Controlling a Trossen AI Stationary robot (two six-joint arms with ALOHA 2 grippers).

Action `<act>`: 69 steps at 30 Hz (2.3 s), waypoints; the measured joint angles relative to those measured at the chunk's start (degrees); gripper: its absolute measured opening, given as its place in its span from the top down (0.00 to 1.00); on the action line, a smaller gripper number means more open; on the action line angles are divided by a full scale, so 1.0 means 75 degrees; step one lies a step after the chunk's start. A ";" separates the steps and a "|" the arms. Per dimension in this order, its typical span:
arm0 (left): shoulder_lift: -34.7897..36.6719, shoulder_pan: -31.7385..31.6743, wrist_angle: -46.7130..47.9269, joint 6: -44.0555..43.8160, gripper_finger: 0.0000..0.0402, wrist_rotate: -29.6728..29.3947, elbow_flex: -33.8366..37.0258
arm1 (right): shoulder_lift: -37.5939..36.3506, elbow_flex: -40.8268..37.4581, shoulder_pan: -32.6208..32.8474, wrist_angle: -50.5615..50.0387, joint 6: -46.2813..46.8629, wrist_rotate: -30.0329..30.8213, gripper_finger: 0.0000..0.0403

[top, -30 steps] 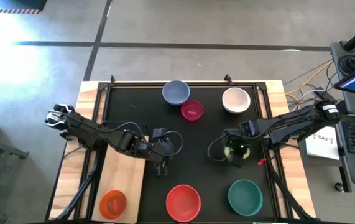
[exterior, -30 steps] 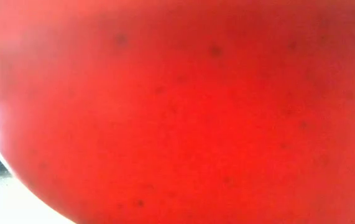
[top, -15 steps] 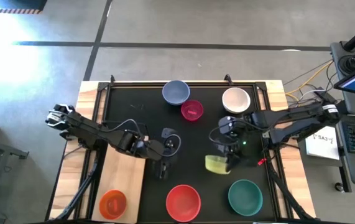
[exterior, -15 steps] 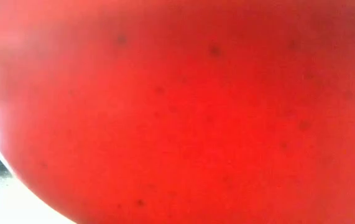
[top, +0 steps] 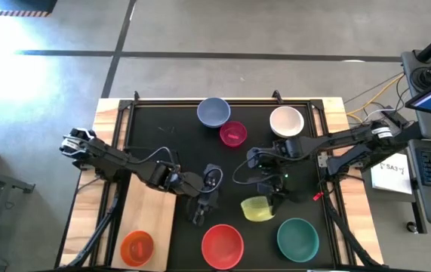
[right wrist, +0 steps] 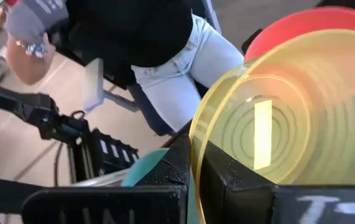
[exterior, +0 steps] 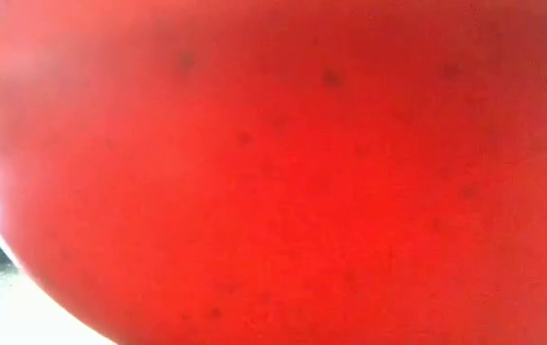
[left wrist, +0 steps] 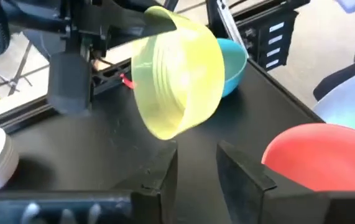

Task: Place and stack bowls onto a shelf
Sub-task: Stack the yellow bowl on the light orange bowl on the shelf

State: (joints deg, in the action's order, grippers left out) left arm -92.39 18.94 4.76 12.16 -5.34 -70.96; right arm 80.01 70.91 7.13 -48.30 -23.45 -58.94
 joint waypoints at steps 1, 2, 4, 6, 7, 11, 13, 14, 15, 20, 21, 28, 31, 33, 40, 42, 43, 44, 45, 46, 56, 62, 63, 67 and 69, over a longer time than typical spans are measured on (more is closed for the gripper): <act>-0.0025 -0.0011 -0.0097 0.0080 0.73 0.0083 0.0002 | 0.0032 0.0067 -0.0003 -0.0102 -0.0143 0.0002 0.98; -0.0047 -0.0012 -0.0216 0.0180 0.71 0.0142 0.0003 | 0.0068 0.0138 -0.0003 -0.0192 -0.0304 -0.0001 0.98; -0.0086 -0.0012 -0.0376 0.0419 0.66 0.0257 0.0003 | 0.0109 0.0240 -0.0003 -0.0260 -0.0625 -0.0001 0.98; -0.0104 -0.0009 -0.0527 0.0686 0.61 0.0276 0.0003 | 0.0143 0.0311 -0.0003 -0.0284 -0.0854 0.0000 0.98; -0.0104 -0.0004 -0.0604 0.0844 0.59 0.0289 0.0003 | 0.0154 0.0336 -0.0003 -0.0273 -0.0962 -0.0002 0.98; -0.0147 -0.0004 -0.1108 0.1610 0.54 0.0454 0.0006 | 0.0163 0.0354 -0.0003 -0.0267 -0.1659 0.0025 0.98; -0.0201 -0.0004 -0.1275 0.1947 0.54 0.0497 0.0009 | 0.0155 0.0354 -0.0005 -0.0250 -0.2104 0.0061 0.98; -0.0241 -0.0004 -0.1352 0.2046 0.55 0.0606 0.0009 | 0.0148 0.0356 -0.0004 -0.0188 -0.2300 0.0062 0.98; -0.0286 -0.0008 -0.1421 0.2095 0.55 0.0688 0.0002 | 0.0148 0.0357 -0.0003 -0.0081 -0.2457 0.0060 0.98; -0.0534 -0.0069 -0.1793 0.2110 0.60 0.1179 -0.0040 | 0.0148 0.0363 -0.0005 0.0392 -0.2976 0.0061 0.98; -0.0558 -0.0077 -0.1796 0.2098 0.60 0.1252 -0.0044 | 0.0148 0.0366 -0.0003 0.0451 -0.3016 0.0061 0.98; -0.0667 -0.0106 -0.2120 0.2058 0.67 0.1798 -0.0073 | 0.0148 0.0365 -0.0020 0.0541 -0.3550 0.0064 0.98; -0.0779 -0.0112 -0.2270 0.2097 0.71 0.1830 -0.0073 | 0.0148 0.0365 -0.0035 0.0558 -0.3915 0.0062 0.98; -0.0780 -0.0132 -0.2313 0.2179 0.74 0.1952 -0.0073 | 0.0148 0.0365 -0.0035 0.0582 -0.4231 0.0066 0.98; -0.0780 -0.0201 -0.2359 0.2436 0.89 0.2363 -0.0070 | 0.0138 0.0365 -0.0043 0.0630 -0.4535 0.0064 0.98; -0.0791 -0.0244 -0.2303 0.2402 0.95 0.2543 -0.0067 | 0.0134 0.0366 -0.0047 0.0684 -0.4168 0.0063 0.98; -0.0795 -0.0258 -0.2292 0.2374 0.97 0.2647 -0.0064 | 0.0134 0.0365 -0.0049 0.0767 -0.3959 0.0058 0.97; -0.0798 -0.0278 -0.2275 0.2321 0.98 0.2714 -0.0061 | 0.0134 0.0368 -0.0049 0.0838 -0.3772 0.0058 0.97; -0.0798 -0.0305 -0.2265 0.2295 0.98 0.2805 -0.0061 | 0.0134 0.0368 -0.0054 0.0950 -0.3576 0.0052 0.96; -0.0798 -0.0328 -0.2256 0.2282 0.98 0.2855 -0.0061 | 0.0134 0.0368 -0.0072 0.1010 -0.3401 0.0046 0.95; -0.0798 -0.0577 -0.2021 0.2134 1.00 0.2977 -0.0058 | 0.0092 0.0665 -0.0234 0.0986 -0.1638 0.0639 0.70; -0.0780 -0.0758 -0.2013 0.2058 1.00 0.2822 -0.0058 | -0.0150 0.1058 -0.0409 0.0673 -0.0823 0.1797 0.54; -0.0777 -0.0788 -0.1976 0.2053 1.00 0.2827 -0.0058 | -0.0192 0.1077 -0.0424 0.0652 -0.0687 0.1973 0.52; -0.0704 -0.1021 -0.1737 0.2058 1.00 0.2908 -0.0058 | -0.0315 0.1079 -0.0508 0.0590 0.0008 0.2280 0.45; -0.0663 -0.1150 -0.1647 0.2055 1.00 0.2905 -0.0061 | -0.0444 0.1090 -0.0512 0.0507 0.0240 0.2733 0.43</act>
State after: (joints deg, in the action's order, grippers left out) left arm -97.36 10.32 -7.59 27.57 16.45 -71.41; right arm 76.68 79.08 3.30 -44.50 -21.66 -38.44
